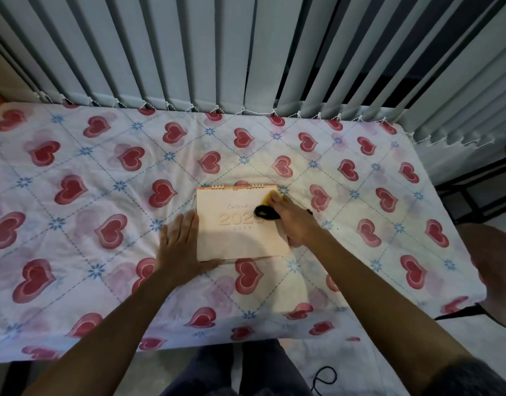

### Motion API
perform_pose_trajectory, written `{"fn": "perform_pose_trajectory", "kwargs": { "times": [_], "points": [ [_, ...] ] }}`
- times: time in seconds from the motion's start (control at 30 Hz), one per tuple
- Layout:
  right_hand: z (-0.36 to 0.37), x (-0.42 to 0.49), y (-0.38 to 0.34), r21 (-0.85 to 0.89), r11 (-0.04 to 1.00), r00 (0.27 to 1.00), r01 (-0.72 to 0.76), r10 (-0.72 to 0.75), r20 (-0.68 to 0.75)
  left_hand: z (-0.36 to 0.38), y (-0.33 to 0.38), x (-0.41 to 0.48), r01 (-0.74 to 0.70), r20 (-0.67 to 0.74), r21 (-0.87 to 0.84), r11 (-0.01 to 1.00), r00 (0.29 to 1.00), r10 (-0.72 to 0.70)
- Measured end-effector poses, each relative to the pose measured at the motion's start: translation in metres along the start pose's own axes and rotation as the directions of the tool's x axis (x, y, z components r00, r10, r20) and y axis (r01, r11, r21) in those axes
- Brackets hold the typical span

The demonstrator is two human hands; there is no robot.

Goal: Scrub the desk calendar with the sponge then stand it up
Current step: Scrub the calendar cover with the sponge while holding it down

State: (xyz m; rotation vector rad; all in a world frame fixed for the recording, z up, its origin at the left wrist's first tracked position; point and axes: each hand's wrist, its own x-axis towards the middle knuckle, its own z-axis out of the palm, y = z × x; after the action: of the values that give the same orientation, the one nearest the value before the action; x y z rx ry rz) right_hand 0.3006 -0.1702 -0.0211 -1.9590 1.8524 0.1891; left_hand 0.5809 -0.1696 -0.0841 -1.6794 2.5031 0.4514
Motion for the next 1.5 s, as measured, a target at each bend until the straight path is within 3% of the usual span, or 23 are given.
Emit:
{"fn": "perform_pose_trajectory", "kwargs": {
  "times": [0.23, 0.57, 0.67, 0.77, 0.9, 1.0, 1.1, 1.17, 1.33, 1.4, 1.5],
  "points": [
    [0.043, -0.081, 0.01, -0.078, 0.971, 0.974, 0.224, -0.227, -0.021, -0.002, 0.0, 0.0, -0.043, -0.044, -0.002, 0.999, 0.998, 0.043],
    [0.043, -0.008, -0.05, -0.235, 0.832, 0.865, 0.502, -0.488, 0.118, 0.0, -0.002, 0.001, -0.005, -0.003, 0.027, 1.0, 1.0, 0.005],
    [0.032, -0.011, -0.025, -0.168, 0.841, 0.857, 0.515, -0.501, 0.119, -0.004, -0.008, -0.001, -0.034, 0.001, 0.034, 0.999, 0.999, 0.034],
    [0.022, -0.019, 0.004, -0.083, 0.907, 0.911, 0.413, -0.41, 0.048, -0.007, -0.016, -0.01, -0.055, -0.078, 0.007, 0.998, 0.995, 0.055],
    [0.021, -0.007, -0.014, -0.07, 0.911, 0.91, 0.406, -0.41, -0.06, -0.002, -0.021, -0.007, -0.018, 0.012, 0.014, 1.0, 1.0, 0.018],
    [0.025, -0.002, -0.038, -0.158, 0.848, 0.849, 0.506, -0.522, -0.085, -0.013, -0.029, 0.011, -0.045, 0.106, -0.017, 0.999, 0.993, 0.046],
    [0.035, -0.005, -0.041, -0.266, 0.727, 0.751, 0.634, -0.66, -0.016, -0.03, -0.036, 0.037, -0.047, 0.059, -0.072, 0.996, 0.997, 0.052],
    [0.037, -0.003, -0.038, -0.182, 0.784, 0.797, 0.594, -0.604, -0.003, -0.039, -0.038, 0.057, -0.068, 0.02, -0.053, 0.996, 0.997, 0.069],
    [0.029, 0.017, -0.05, 0.032, 0.927, 0.917, 0.374, -0.365, -0.162, -0.038, -0.056, 0.084, -0.25, 0.111, 0.137, 0.958, 0.965, 0.236],
    [0.029, 0.029, -0.065, 0.022, 0.95, 0.935, 0.311, -0.301, -0.188, -0.035, -0.059, 0.083, -0.239, 0.097, 0.128, 0.963, 0.969, 0.227],
    [0.04, 0.029, -0.087, -0.155, 0.939, 0.942, 0.308, -0.324, -0.091, -0.028, -0.057, 0.079, -0.239, 0.002, 0.166, 0.957, 0.97, 0.242]
  ]
}}
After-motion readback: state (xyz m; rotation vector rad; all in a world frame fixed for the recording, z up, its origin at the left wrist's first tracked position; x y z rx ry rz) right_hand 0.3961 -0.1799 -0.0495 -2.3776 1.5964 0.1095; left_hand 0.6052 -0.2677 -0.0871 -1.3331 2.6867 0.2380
